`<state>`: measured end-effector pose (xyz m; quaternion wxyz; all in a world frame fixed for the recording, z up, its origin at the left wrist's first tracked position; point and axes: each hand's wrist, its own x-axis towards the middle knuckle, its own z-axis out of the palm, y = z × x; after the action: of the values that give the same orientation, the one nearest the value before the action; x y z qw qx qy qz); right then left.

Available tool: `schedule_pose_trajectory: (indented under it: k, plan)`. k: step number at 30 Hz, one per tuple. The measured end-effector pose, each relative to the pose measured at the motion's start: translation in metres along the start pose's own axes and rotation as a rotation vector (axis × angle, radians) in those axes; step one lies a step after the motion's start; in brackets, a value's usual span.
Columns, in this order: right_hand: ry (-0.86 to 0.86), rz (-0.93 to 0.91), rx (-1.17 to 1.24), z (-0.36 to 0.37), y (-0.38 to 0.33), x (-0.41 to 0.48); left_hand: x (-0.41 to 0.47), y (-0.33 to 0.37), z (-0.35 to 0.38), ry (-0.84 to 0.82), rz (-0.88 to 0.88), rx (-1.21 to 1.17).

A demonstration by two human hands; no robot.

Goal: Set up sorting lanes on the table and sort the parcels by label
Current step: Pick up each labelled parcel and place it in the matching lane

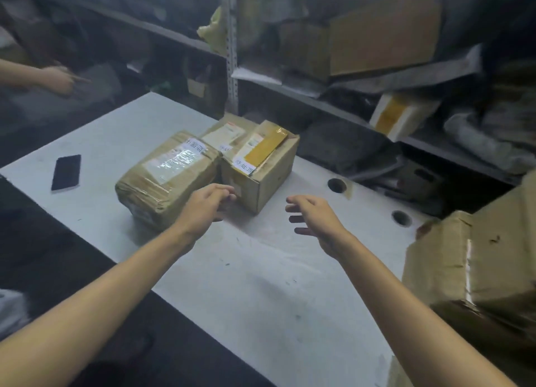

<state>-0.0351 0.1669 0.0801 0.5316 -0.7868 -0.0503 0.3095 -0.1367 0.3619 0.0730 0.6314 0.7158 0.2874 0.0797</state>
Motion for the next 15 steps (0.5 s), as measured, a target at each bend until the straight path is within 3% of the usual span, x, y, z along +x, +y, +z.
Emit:
schedule_pose_trajectory:
  k: [8,12,15]
  plan:
    - [-0.023,0.096,0.002,0.022,-0.018,0.099,0.098,0.010,0.001,0.029,0.064,0.005]
    - [0.010,0.158,0.092,0.027,-0.023,0.158,0.155,0.024,0.015,0.055,0.152,0.228]
    - [0.017,0.199,0.144,0.035,-0.020,0.190,0.194,0.023,0.025,-0.062,0.129,0.448]
